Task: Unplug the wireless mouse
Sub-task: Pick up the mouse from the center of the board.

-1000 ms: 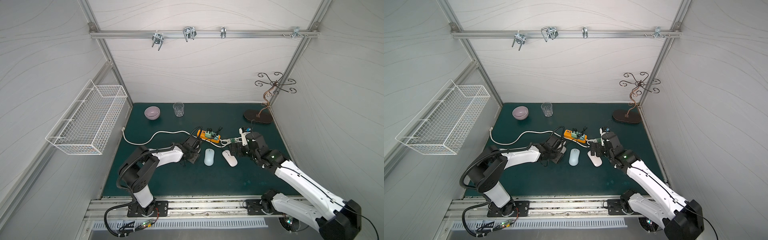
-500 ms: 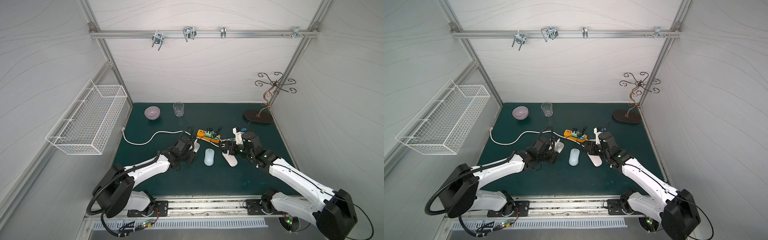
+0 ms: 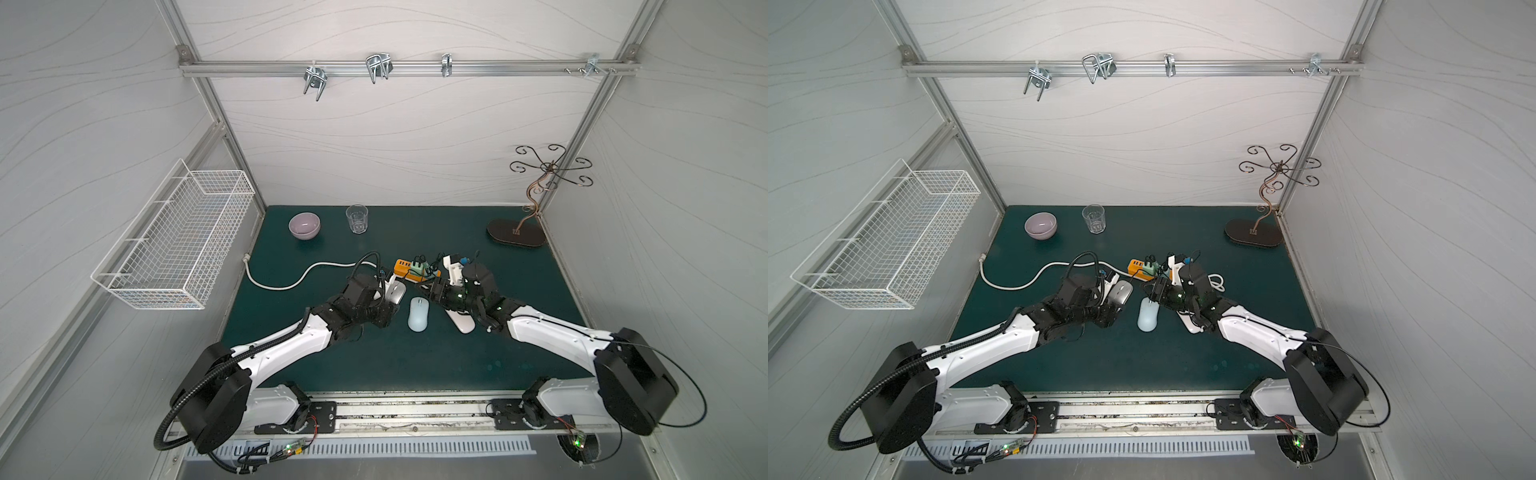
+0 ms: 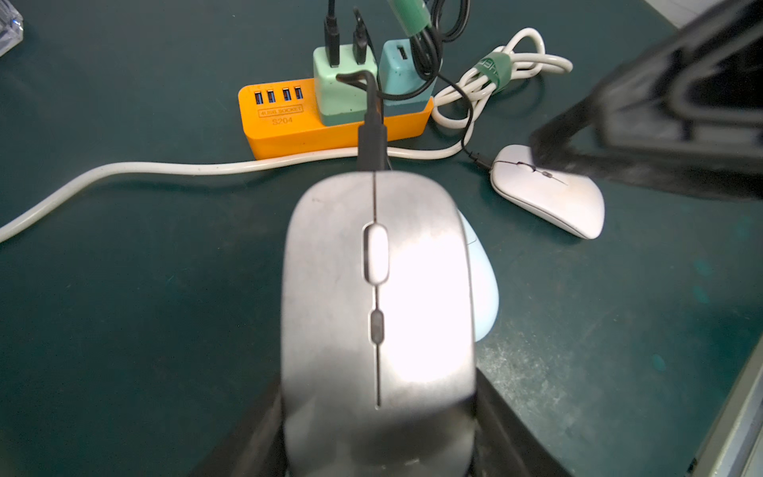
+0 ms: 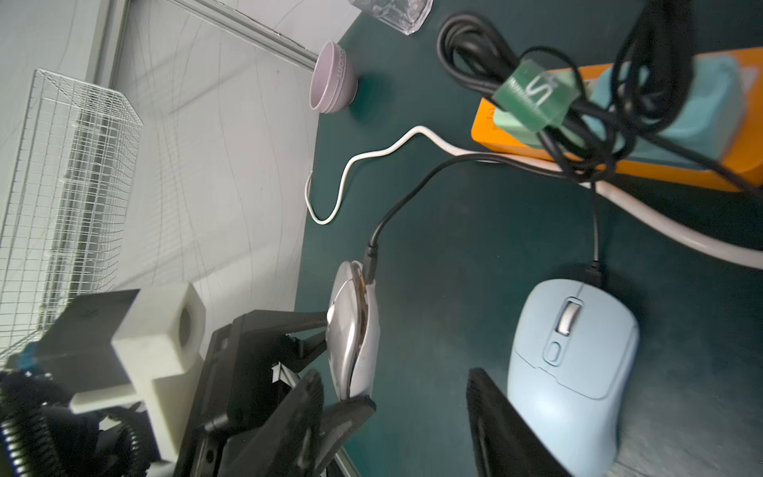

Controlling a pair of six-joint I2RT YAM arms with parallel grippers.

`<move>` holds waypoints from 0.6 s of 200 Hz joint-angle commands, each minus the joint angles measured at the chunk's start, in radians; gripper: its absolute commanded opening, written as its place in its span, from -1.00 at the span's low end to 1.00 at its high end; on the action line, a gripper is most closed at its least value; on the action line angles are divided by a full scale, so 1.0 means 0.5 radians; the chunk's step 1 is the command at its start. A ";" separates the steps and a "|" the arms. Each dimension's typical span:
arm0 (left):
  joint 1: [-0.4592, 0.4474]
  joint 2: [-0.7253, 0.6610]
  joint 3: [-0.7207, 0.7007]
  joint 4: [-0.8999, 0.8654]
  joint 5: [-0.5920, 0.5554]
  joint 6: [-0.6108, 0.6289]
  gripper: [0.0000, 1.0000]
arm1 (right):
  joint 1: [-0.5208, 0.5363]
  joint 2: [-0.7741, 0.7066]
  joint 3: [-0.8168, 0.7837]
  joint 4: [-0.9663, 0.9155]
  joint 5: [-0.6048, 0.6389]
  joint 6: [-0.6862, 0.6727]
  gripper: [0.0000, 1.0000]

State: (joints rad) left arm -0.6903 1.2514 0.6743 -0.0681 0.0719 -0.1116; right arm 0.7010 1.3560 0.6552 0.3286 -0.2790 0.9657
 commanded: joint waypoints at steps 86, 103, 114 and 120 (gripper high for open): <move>-0.009 -0.082 -0.005 0.069 0.104 -0.051 0.12 | 0.060 0.361 0.222 0.388 -0.188 0.150 0.08; -0.009 -0.081 0.004 0.045 0.101 -0.050 0.12 | 0.058 0.402 0.232 0.447 -0.208 0.166 0.00; -0.012 -0.087 0.001 0.041 0.096 -0.047 0.12 | 0.059 0.424 0.235 0.479 -0.217 0.181 -0.02; -0.012 -0.090 0.000 0.041 0.092 -0.047 0.12 | 0.058 0.434 0.235 0.484 -0.218 0.186 -0.03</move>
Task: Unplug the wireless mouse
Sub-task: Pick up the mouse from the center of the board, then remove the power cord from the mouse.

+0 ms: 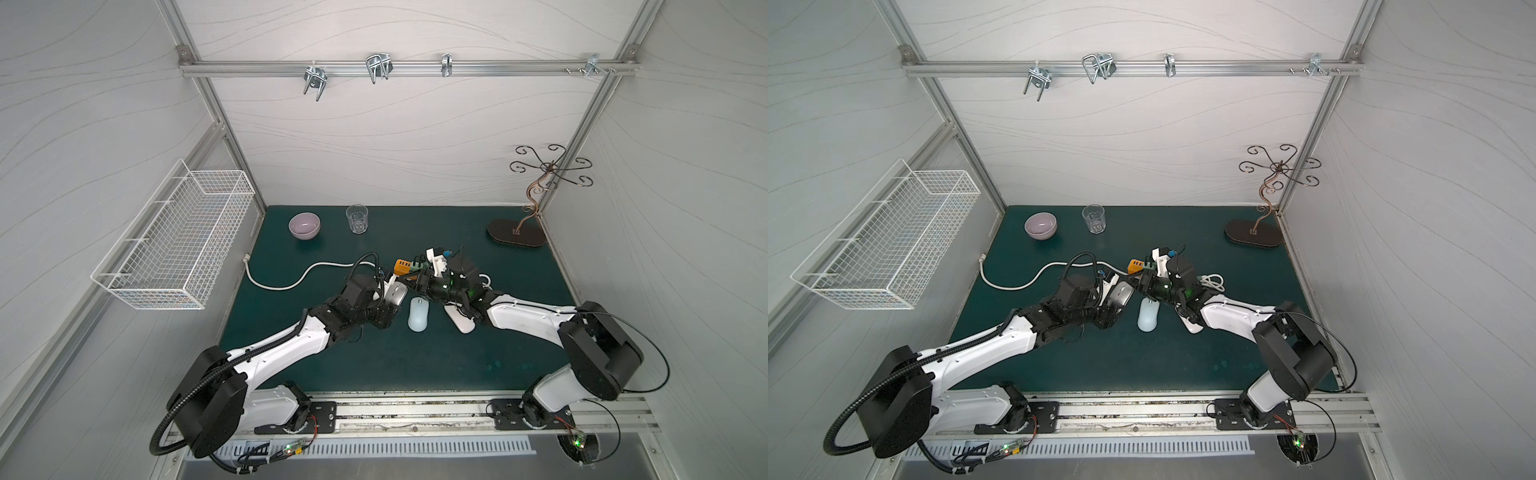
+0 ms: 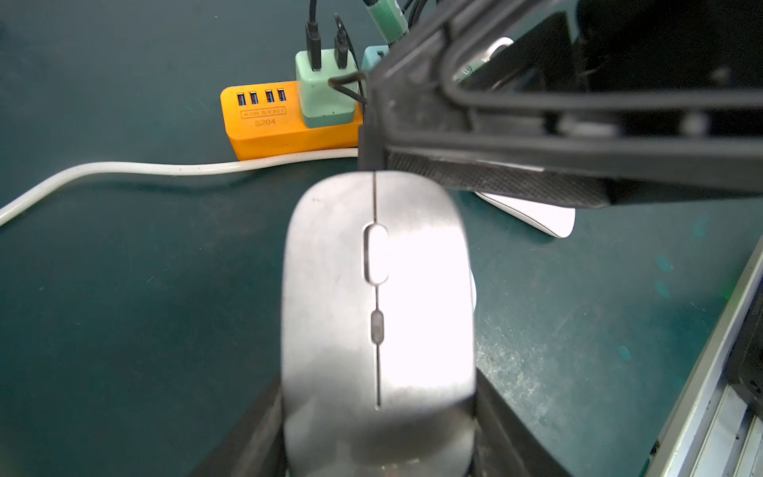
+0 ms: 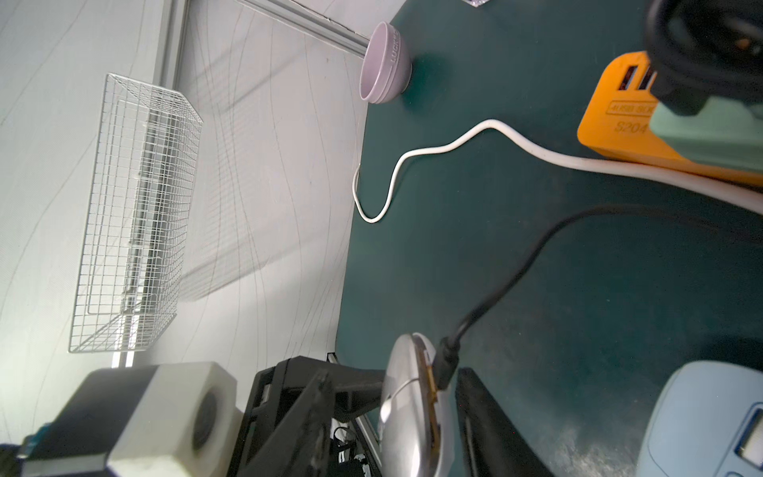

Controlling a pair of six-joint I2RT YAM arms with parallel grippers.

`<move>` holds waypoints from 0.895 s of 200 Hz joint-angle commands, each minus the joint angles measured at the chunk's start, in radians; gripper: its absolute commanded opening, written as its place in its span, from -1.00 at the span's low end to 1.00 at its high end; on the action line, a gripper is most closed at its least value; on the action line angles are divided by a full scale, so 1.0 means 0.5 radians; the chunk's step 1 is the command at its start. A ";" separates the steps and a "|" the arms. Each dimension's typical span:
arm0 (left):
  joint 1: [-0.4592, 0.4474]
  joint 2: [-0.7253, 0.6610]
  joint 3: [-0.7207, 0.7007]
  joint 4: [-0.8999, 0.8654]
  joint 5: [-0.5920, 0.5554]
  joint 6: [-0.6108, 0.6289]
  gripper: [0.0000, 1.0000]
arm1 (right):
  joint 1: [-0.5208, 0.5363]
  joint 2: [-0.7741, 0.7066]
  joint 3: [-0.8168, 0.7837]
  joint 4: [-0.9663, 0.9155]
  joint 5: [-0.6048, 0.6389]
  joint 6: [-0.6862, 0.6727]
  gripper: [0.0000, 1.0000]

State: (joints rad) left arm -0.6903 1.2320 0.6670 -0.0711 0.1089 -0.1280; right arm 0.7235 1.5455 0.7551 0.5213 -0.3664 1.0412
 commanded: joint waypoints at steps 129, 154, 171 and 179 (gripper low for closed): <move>-0.017 -0.086 0.007 0.006 -0.024 -0.011 0.12 | 0.019 0.140 0.077 0.218 -0.027 0.042 -0.42; -0.018 -0.089 0.010 -0.002 -0.022 -0.011 0.12 | 0.020 0.136 0.072 0.221 -0.006 0.034 -0.47; -0.018 -0.101 -0.002 0.016 -0.028 -0.022 0.12 | 0.020 0.131 0.071 0.221 0.009 0.028 -0.50; -0.018 -0.109 -0.007 0.021 -0.030 -0.028 0.12 | 0.020 0.133 0.070 0.226 0.014 0.032 -0.54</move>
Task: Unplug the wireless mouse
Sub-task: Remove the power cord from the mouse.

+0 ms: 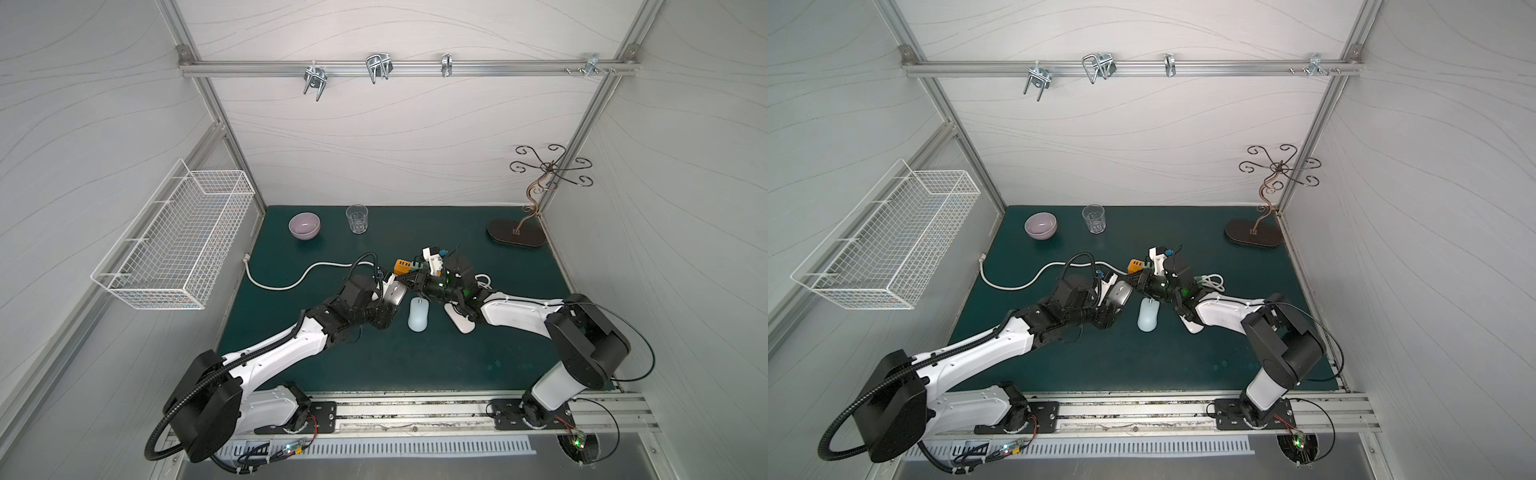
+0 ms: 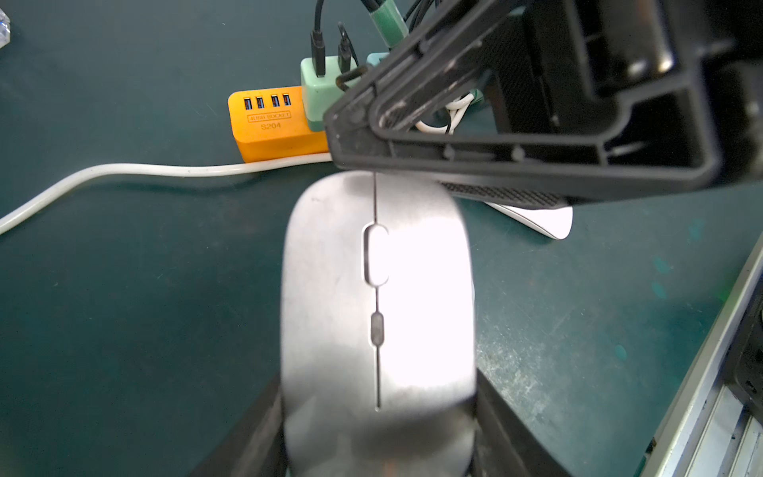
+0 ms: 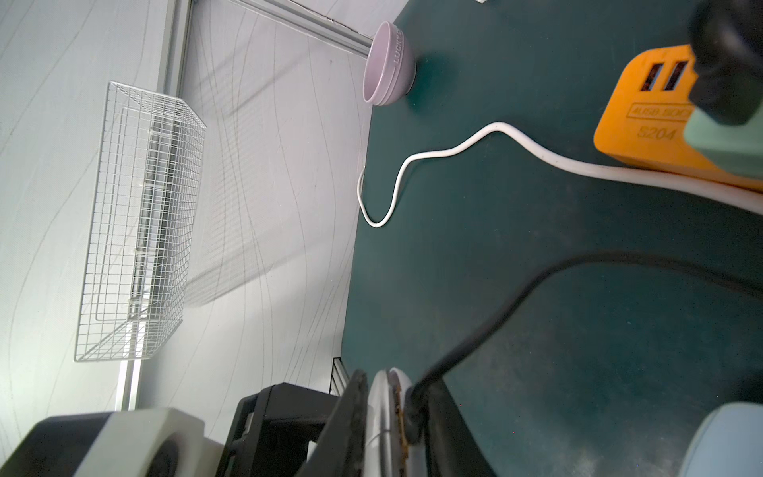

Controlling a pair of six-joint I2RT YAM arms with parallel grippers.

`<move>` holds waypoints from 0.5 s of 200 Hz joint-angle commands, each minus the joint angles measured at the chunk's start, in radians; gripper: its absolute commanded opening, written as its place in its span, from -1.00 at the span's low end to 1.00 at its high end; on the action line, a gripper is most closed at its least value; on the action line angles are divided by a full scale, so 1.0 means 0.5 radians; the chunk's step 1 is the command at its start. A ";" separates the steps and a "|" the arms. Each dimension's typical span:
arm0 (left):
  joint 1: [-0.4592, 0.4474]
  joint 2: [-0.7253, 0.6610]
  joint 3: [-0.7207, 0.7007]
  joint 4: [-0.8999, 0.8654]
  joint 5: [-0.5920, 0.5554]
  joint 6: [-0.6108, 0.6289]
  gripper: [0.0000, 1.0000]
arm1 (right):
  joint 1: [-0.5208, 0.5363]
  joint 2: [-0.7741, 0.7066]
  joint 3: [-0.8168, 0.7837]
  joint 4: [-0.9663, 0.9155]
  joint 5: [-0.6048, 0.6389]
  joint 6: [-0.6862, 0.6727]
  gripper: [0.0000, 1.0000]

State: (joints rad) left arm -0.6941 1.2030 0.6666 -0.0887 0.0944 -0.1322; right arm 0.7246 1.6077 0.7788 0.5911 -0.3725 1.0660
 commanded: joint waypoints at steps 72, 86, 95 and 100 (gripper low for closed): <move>-0.011 -0.100 -0.031 0.061 -0.024 -0.030 0.11 | 0.017 0.054 0.020 0.186 0.050 0.038 -0.67; -0.011 -0.106 -0.037 0.061 -0.034 -0.030 0.11 | 0.017 0.070 0.028 0.198 0.034 0.048 -0.80; -0.011 -0.106 -0.033 0.061 -0.032 -0.026 0.11 | 0.017 0.076 0.029 0.204 0.031 0.052 -0.85; -0.011 -0.107 -0.035 0.061 -0.034 -0.025 0.11 | 0.017 0.077 0.029 0.208 0.029 0.055 -0.86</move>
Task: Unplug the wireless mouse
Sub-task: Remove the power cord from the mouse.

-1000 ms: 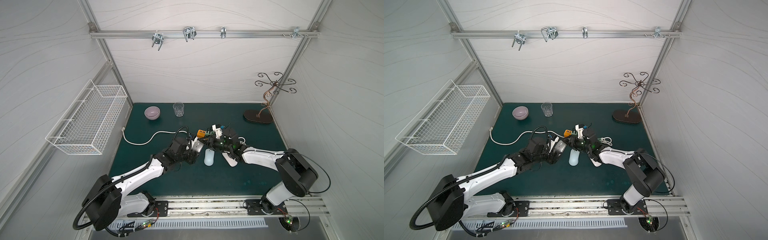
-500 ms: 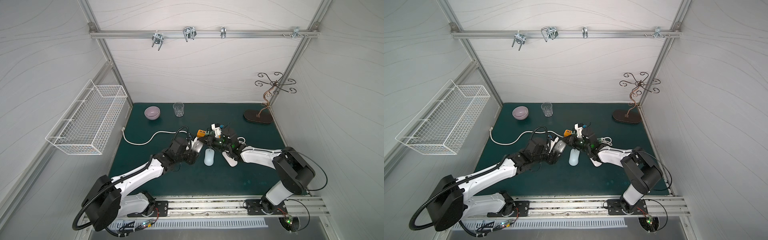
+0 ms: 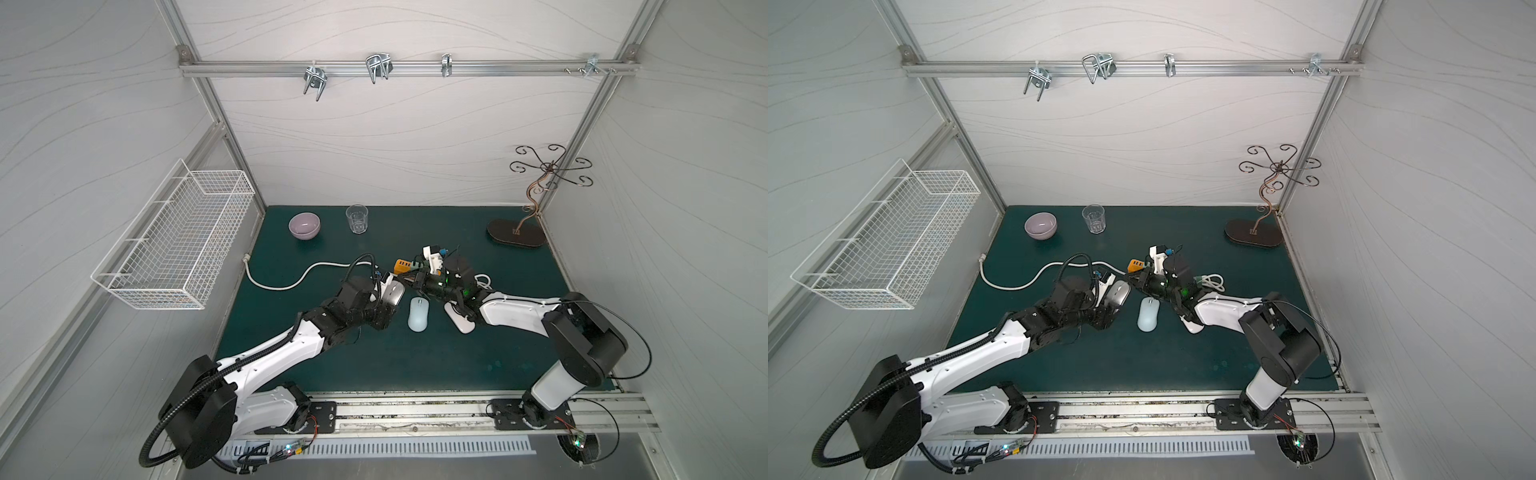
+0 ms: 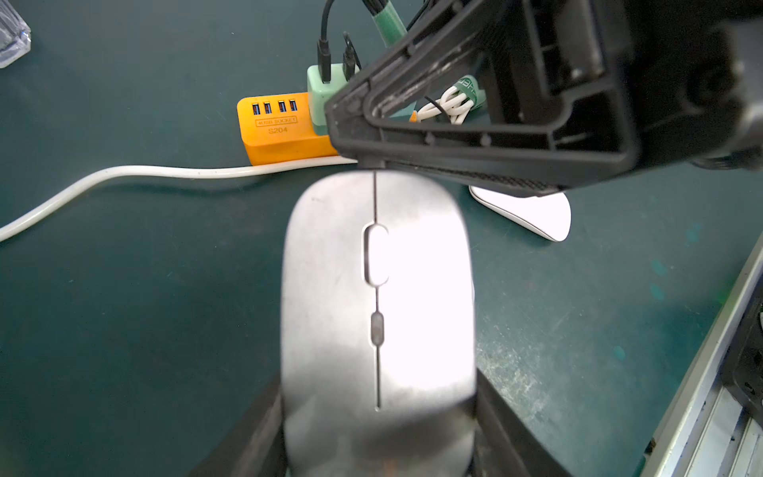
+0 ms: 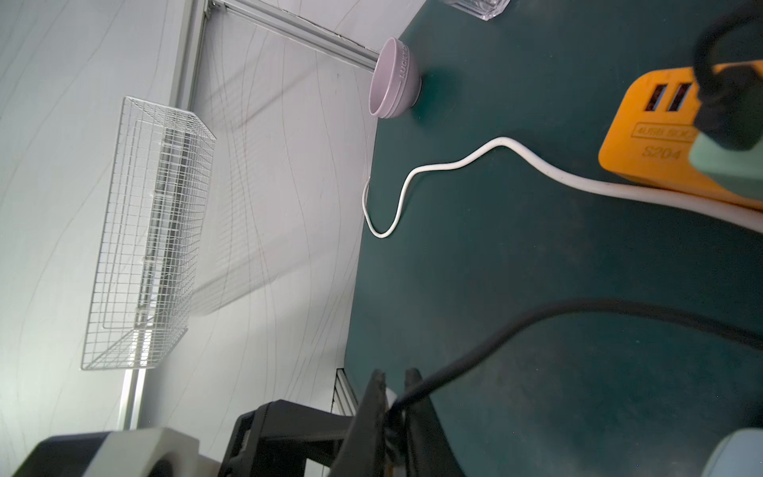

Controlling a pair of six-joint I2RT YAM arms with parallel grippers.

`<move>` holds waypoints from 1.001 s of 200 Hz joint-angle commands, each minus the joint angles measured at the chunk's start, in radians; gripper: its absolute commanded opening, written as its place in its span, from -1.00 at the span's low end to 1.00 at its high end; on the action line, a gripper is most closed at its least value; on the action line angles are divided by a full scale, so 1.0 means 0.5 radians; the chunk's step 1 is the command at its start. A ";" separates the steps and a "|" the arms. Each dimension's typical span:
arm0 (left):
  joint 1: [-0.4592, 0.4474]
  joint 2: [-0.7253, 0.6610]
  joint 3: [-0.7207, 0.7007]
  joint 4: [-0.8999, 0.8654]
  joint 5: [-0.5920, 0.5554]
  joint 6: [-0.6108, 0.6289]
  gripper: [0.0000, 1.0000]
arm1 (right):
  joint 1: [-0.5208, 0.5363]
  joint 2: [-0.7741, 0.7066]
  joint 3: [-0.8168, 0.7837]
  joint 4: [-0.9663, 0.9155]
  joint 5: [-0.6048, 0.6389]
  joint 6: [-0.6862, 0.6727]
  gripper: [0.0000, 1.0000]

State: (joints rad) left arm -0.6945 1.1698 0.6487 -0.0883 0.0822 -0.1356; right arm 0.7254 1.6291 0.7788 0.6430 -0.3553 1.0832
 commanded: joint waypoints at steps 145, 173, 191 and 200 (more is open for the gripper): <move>-0.097 -0.007 -0.007 -0.039 -0.057 -0.037 0.01 | 0.013 0.092 0.079 0.204 0.045 0.042 -1.00; -0.194 0.073 0.045 -0.129 -0.147 0.004 -0.01 | 0.007 0.100 0.102 0.187 0.041 0.030 -1.00; -0.217 0.084 0.024 -0.115 -0.162 -0.023 -0.01 | 0.002 0.097 0.101 0.193 0.048 0.024 -1.00; -0.221 0.081 0.013 -0.106 -0.161 -0.031 -0.01 | -0.005 0.100 0.102 0.193 0.048 0.024 -1.00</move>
State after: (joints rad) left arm -0.7662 1.1976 0.6376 -0.1070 -0.0486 -0.1619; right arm 0.7269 1.6764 0.7826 0.6712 -0.3534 1.1007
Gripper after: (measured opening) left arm 0.607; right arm 0.093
